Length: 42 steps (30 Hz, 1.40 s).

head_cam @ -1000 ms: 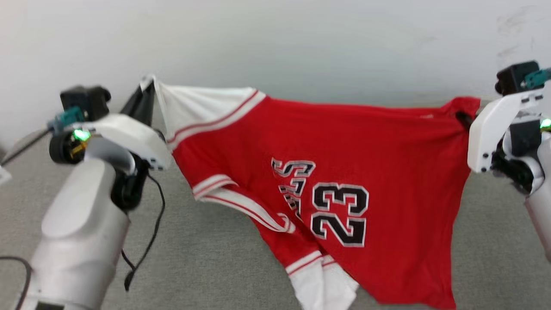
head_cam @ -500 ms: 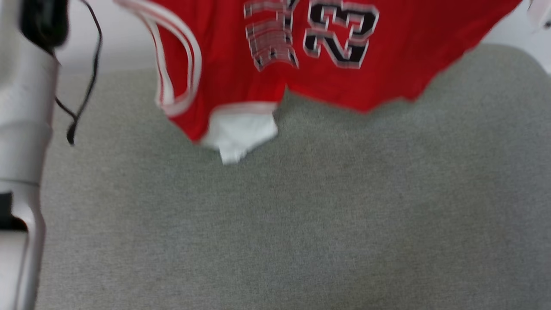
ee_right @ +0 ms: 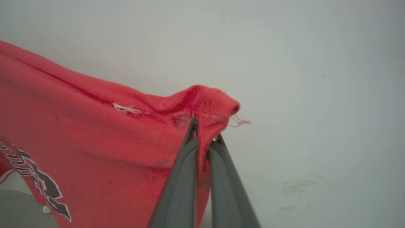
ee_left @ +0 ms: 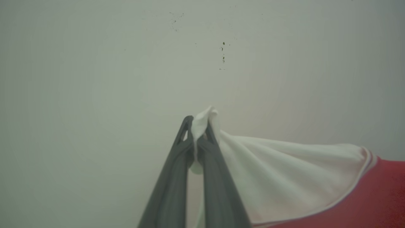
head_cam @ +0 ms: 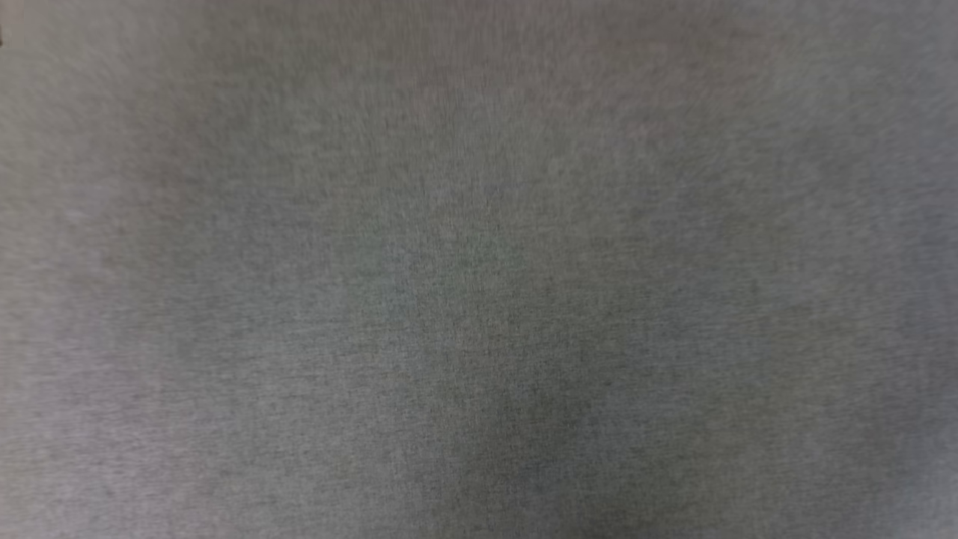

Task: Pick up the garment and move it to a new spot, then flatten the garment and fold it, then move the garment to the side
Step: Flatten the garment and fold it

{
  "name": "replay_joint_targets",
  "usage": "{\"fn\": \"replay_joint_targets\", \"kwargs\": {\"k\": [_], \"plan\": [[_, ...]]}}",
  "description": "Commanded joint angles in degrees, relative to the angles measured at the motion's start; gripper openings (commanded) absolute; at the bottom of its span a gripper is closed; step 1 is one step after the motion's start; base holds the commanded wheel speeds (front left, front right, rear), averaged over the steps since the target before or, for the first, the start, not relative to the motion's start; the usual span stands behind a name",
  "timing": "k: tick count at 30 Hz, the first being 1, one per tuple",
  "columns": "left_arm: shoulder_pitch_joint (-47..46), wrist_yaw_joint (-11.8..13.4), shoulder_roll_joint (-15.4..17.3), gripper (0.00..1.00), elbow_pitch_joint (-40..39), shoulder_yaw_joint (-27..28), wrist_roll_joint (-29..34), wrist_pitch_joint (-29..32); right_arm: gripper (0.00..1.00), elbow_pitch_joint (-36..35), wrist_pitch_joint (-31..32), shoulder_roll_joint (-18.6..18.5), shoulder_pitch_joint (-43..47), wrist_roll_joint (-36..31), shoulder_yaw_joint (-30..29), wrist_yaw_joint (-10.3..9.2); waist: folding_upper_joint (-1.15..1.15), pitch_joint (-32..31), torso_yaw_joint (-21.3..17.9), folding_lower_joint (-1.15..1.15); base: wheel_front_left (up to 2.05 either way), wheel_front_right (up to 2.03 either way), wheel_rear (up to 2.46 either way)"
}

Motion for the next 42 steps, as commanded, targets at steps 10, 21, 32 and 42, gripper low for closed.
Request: {"fn": "replay_joint_targets", "kwargs": {"k": [10,21,32,42], "plan": [[-0.57,-0.97,-1.53,0.00,4.21,-0.54,-0.73,-1.66,0.00,4.41,-2.62,2.24,-5.18,3.68,4.87,-0.09,0.00,10.16,1.09,-0.01,0.00,0.00,0.00],[11.85,-3.44,-2.35,0.00,8.72,-3.22,-2.55,-3.17,0.00,7.54,-3.09,2.55,3.42,11.05,17.03,-0.08,0.00,4.60,2.16,-0.01,0.00,0.00,0.00],[45.56,-3.10,0.41,0.00,-6.60,1.41,-4.23,-3.42,0.00,3.40,-6.12,-0.24,28.27,21.60,24.82,-0.08,0.00,-12.01,2.27,-0.01,0.00,0.00,0.00],[80.04,3.17,1.21,0.00,-20.14,4.61,-5.75,-2.67,0.00,-2.78,-10.84,-3.58,52.22,28.25,24.88,-0.09,0.00,-24.30,3.74,-0.01,0.00,0.00,0.00]]}}
